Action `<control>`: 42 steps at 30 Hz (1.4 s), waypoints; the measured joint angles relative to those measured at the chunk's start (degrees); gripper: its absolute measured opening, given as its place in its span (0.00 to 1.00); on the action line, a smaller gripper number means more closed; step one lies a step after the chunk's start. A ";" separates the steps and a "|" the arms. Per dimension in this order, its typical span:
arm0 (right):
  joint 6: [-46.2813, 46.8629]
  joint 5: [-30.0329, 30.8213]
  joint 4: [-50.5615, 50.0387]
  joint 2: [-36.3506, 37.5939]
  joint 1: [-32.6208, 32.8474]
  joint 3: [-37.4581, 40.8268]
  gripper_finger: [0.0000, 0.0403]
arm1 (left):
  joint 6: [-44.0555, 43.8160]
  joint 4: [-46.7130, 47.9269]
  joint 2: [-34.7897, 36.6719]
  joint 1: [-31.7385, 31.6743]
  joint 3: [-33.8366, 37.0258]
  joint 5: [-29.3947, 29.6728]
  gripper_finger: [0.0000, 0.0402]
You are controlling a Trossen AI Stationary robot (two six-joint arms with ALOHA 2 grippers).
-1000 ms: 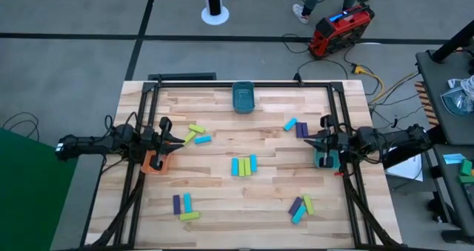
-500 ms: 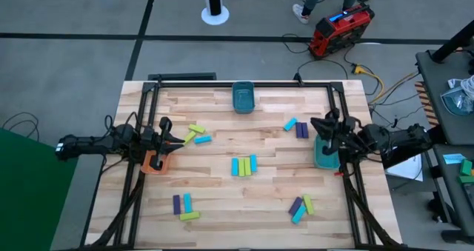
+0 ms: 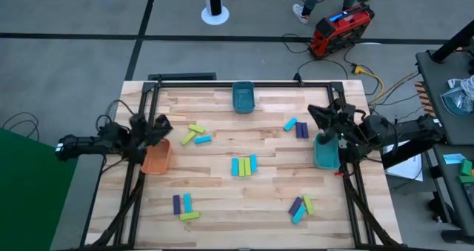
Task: Sort blocks
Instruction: Put the blue block into the light blue bin
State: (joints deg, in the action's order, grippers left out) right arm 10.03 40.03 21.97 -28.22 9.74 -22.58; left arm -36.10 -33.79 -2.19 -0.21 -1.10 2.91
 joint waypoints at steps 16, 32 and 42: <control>14.13 5.61 -38.41 -13.90 -0.47 -30.10 0.10 | 3.91 -14.08 -0.20 -0.04 0.00 17.57 0.09; 10.72 1.06 -54.08 -31.24 -5.33 -51.62 0.10 | 1.46 -2.86 -7.35 -0.03 -6.45 25.77 0.09; 8.89 -3.19 -60.62 -40.95 -7.43 -57.72 0.10 | 2.36 52.43 -25.21 0.01 -33.28 22.91 0.09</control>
State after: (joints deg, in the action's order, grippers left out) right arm 18.92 36.84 -38.66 -69.17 2.31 -80.31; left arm -33.74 18.64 -27.40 -0.21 -34.38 25.83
